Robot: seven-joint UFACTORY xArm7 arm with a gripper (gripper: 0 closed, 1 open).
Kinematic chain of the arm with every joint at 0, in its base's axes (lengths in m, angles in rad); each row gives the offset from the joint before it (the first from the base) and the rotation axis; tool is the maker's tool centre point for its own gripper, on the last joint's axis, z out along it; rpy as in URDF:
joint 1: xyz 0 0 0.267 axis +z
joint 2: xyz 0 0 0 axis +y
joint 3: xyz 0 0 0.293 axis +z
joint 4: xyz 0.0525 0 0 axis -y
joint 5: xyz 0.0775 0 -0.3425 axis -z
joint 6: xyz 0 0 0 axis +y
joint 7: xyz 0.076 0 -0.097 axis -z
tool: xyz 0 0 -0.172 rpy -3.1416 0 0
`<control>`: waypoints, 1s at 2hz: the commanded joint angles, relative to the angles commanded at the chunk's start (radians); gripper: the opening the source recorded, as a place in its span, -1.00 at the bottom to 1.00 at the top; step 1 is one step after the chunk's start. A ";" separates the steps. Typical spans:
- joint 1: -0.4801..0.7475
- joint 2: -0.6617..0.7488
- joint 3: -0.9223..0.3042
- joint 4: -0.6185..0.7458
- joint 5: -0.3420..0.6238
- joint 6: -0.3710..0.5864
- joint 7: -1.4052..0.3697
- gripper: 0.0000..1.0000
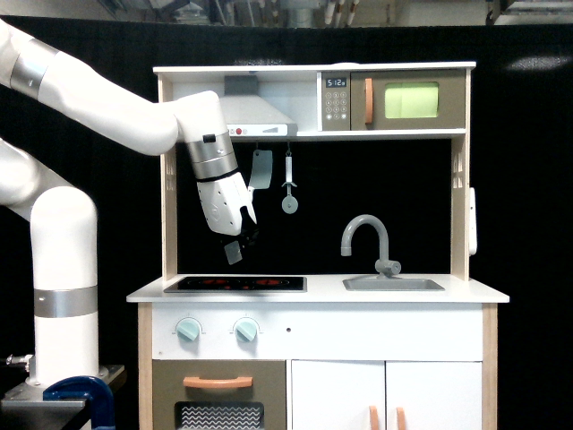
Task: Turn on the faucet
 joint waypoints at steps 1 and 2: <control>0.622 -0.079 -0.990 0.172 0.187 0.029 -0.921 1.00; 1.073 -0.372 -1.396 0.406 0.096 0.267 -1.174 1.00</control>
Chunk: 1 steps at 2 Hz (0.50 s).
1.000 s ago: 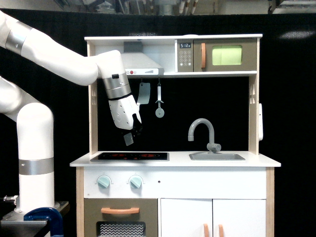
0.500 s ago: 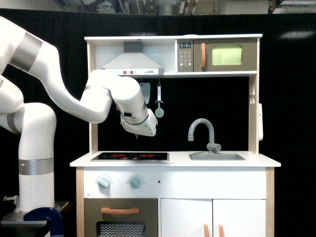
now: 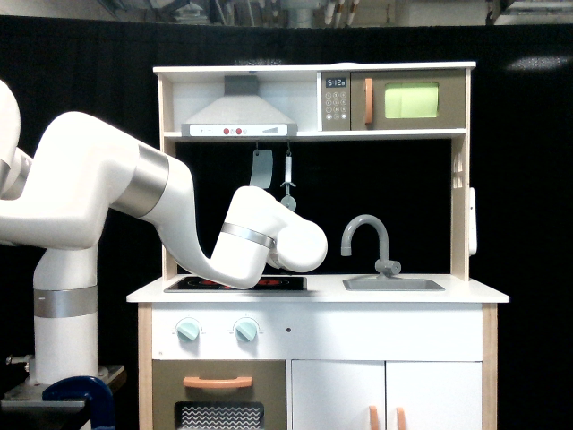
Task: Turn on the faucet
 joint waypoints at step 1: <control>0.075 -0.074 -0.006 0.034 -0.009 0.018 0.001 1.00</control>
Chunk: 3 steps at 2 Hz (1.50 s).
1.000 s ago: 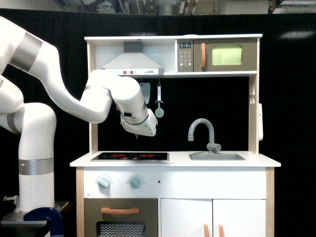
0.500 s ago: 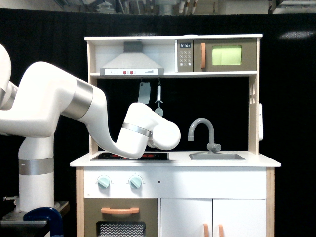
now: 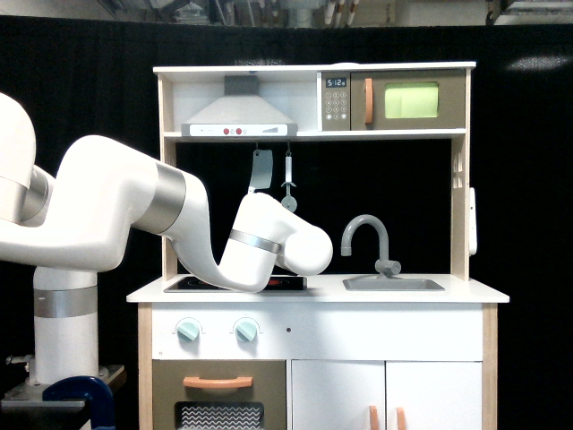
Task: Turn on the faucet
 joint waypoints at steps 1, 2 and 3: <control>0.067 -0.031 -0.008 0.031 -0.015 -0.041 0.014 1.00; 0.310 -0.098 -0.007 0.166 -0.026 -0.162 0.050 1.00; 0.467 -0.145 -0.004 0.291 -0.054 -0.203 0.084 1.00</control>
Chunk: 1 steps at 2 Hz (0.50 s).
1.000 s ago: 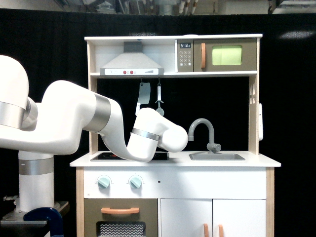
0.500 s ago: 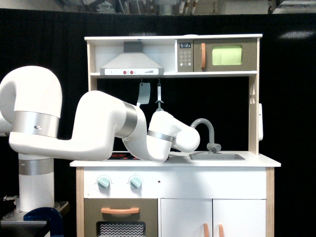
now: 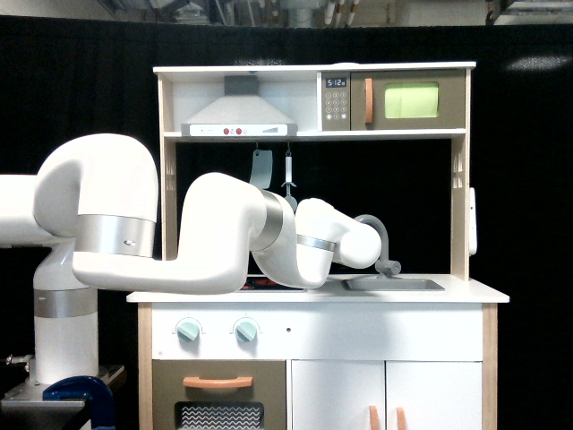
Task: Turn on the faucet
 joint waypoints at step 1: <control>0.053 -0.039 -0.015 0.125 -0.046 0.065 0.022 1.00</control>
